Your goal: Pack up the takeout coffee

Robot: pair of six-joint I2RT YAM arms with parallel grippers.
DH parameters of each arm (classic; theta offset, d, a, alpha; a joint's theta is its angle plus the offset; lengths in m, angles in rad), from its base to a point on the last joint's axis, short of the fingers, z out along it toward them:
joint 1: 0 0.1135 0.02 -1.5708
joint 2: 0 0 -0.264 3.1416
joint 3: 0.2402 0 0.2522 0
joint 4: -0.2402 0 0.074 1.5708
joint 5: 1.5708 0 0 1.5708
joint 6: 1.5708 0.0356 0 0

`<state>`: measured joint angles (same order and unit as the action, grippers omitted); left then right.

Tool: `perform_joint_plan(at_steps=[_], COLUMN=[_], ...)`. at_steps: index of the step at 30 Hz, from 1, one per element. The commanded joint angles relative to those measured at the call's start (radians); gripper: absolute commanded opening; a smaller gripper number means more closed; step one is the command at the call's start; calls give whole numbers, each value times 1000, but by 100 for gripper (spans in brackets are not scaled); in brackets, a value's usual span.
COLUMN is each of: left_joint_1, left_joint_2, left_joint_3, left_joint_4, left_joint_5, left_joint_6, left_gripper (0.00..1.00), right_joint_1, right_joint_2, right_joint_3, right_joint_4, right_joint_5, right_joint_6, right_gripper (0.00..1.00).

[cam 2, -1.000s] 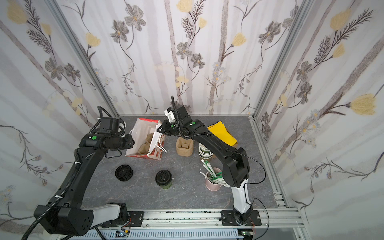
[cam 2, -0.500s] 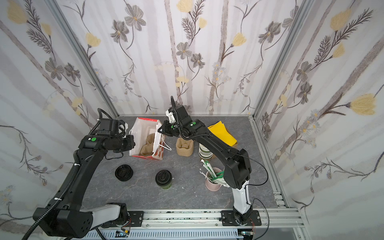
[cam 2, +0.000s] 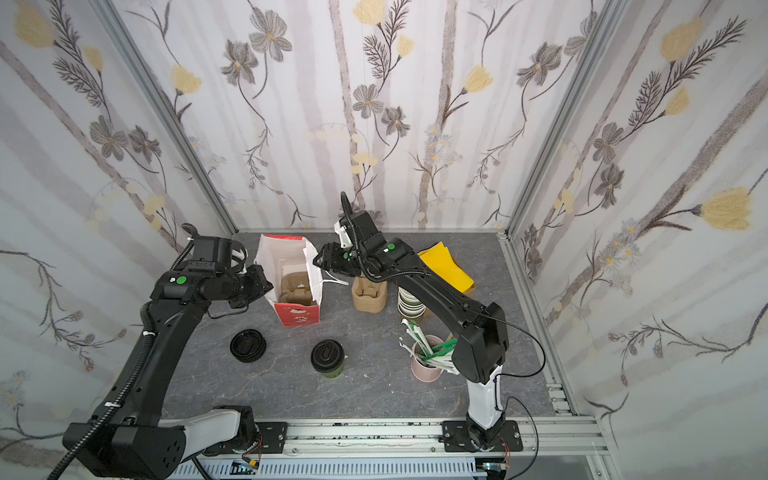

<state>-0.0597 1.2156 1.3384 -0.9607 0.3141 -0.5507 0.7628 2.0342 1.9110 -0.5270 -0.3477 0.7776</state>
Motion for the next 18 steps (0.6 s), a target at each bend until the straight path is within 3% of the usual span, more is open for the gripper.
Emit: perform_joint_plan(at_steps=[1, 6, 11, 13, 18], left_joint_1=[31, 43, 43, 43, 43], left_joint_2=[2, 30, 37, 21, -60], left_joint_3=[-13, -12, 2, -27, -106], left_joint_4=[11, 35, 49, 57, 222], left_joint_5=[43, 122, 154, 166, 175], left_joint_6=[-238, -441, -523, -613, -964], left_gripper=[0, 0, 0, 0, 0], right_joint_1=[-1, 8, 124, 128, 119], right_joint_2=[-46, -130, -223, -248, -279], right_joint_3=[13, 8, -72, -113, -173], right_joint_4=[23, 6, 59, 81, 135], right_joint_5=[72, 181, 349, 414, 453], right_joint_6=[-31, -148, -558, -571, -457], right_gripper=[65, 67, 65, 64, 60])
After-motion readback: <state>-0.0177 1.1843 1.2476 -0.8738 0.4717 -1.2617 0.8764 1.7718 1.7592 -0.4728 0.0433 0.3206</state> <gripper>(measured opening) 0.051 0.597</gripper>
